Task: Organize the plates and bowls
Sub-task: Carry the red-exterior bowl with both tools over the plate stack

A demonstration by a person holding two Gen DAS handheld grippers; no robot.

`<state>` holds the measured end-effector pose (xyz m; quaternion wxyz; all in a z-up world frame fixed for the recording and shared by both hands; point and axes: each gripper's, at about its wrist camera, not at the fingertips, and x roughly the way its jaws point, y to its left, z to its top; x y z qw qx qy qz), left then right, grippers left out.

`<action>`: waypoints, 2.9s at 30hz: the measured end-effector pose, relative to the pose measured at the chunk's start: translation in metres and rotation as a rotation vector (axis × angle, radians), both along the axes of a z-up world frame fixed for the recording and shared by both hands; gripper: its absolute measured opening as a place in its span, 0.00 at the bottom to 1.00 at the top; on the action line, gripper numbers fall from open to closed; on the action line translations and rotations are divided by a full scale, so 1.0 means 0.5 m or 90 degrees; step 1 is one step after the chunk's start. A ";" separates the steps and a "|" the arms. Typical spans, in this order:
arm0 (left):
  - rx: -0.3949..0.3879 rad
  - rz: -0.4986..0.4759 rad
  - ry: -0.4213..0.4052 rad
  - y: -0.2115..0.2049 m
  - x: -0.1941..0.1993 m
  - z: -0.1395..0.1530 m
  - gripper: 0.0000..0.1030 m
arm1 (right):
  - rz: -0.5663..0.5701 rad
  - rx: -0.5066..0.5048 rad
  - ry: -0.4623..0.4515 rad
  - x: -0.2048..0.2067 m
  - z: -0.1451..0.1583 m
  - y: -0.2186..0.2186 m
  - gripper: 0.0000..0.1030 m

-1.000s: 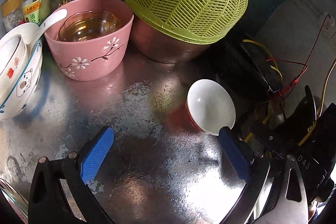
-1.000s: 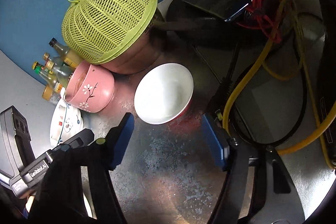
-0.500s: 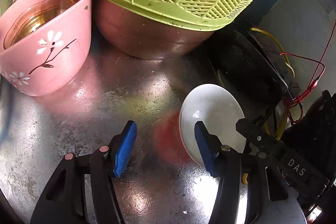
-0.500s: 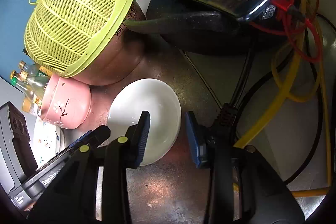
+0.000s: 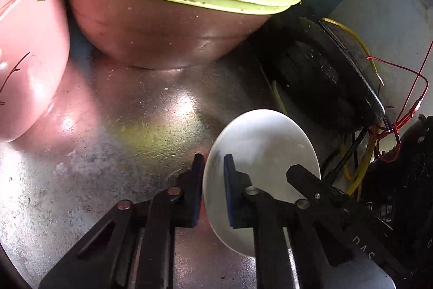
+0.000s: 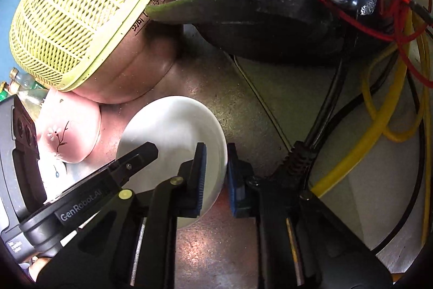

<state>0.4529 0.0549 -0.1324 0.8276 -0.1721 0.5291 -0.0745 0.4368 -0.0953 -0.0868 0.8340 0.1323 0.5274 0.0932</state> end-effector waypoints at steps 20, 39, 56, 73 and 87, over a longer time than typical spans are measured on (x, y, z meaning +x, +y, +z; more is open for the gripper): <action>0.015 0.041 -0.021 0.059 -0.121 0.049 0.07 | 0.045 0.036 -0.020 -0.069 0.040 0.044 0.08; 0.054 0.119 -0.050 0.127 -0.371 0.161 0.07 | 0.148 0.076 -0.039 -0.253 0.133 0.107 0.08; 0.061 0.176 -0.063 0.152 -0.518 0.220 0.07 | 0.227 0.091 -0.045 -0.372 0.187 0.146 0.08; 0.076 0.283 -0.080 0.255 -0.659 0.267 0.07 | 0.337 0.109 -0.054 -0.451 0.222 0.269 0.08; 0.083 0.399 -0.073 0.383 -0.791 0.269 0.07 | 0.457 0.112 -0.047 -0.525 0.225 0.429 0.08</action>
